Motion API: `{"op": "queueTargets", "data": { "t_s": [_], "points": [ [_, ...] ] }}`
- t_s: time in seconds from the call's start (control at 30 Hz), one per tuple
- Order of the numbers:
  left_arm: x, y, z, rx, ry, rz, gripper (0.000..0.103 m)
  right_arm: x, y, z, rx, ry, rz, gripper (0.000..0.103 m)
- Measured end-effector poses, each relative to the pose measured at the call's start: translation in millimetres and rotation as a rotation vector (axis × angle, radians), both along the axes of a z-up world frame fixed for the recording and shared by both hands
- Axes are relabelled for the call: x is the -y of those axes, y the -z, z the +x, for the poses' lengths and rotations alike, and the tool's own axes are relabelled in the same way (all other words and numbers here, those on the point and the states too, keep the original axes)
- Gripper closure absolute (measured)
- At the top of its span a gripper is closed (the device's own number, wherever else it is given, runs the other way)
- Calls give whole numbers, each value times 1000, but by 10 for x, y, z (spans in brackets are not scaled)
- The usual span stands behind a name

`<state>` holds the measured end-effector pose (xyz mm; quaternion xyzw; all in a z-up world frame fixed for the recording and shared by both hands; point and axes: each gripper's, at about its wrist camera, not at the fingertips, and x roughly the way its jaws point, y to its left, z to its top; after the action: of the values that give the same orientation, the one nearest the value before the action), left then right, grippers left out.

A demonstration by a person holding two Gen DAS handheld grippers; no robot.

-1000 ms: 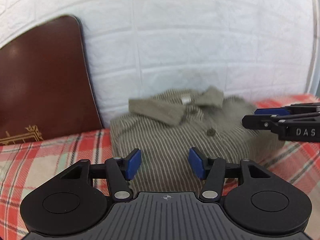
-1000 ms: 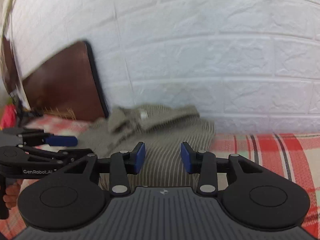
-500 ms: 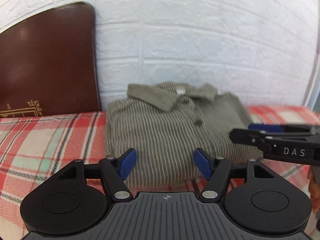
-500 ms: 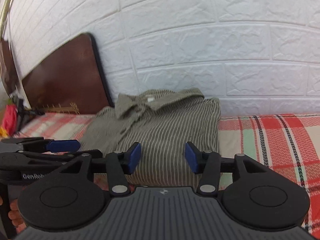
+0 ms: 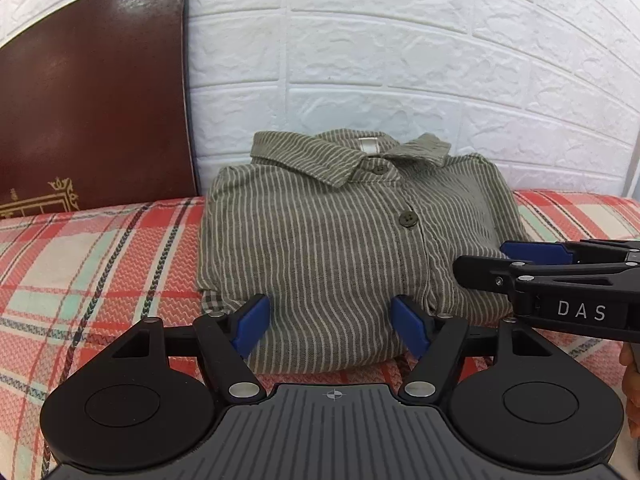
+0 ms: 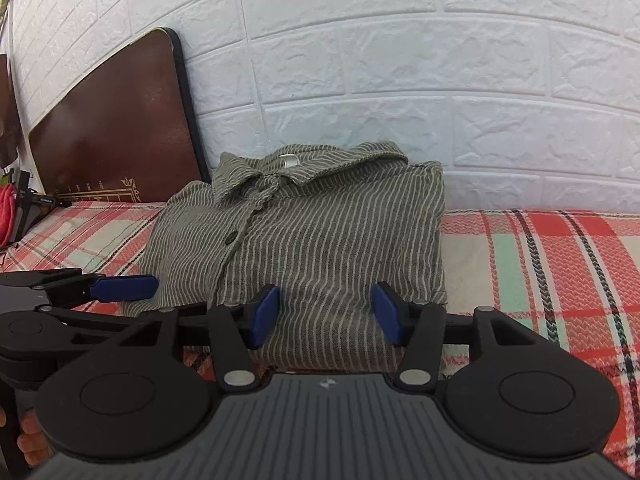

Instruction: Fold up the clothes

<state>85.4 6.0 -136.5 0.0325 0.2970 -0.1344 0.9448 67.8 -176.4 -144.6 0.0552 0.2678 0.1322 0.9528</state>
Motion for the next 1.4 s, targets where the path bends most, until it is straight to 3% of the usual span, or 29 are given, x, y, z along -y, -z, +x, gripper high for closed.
{"op": "queueTargets", "data": {
  "t_s": [0.1,0.2,0.37,0.53,0.73,0.9,1.13,1.4],
  "points": [
    [-44,-176,-184,-38,-46,-69,16,122,-197,-154,8,16,90,40],
    [-130,-281,-533,-18,-66,-138,12,213,-347,-455,45,20,145,29],
    [-171,-296,-1052,-3,-86,-164,10,199,-384,-959,62,14,122,26],
    [-197,-428,-1489,45,-97,-146,6,211,-456,-1479,107,67,123,7],
    [-286,-721,-1874,75,-160,-151,0,187,-649,-1871,135,77,120,1],
    [-249,-1047,-2022,119,-139,-113,0,55,-1022,-2015,212,42,12,1],
    [-161,-1363,-2080,211,-144,-64,0,-7,-1398,-1973,207,41,-105,1],
    [-198,-1399,-1827,120,-168,-94,0,-19,-1415,-1833,173,37,-136,1]
  ]
}}
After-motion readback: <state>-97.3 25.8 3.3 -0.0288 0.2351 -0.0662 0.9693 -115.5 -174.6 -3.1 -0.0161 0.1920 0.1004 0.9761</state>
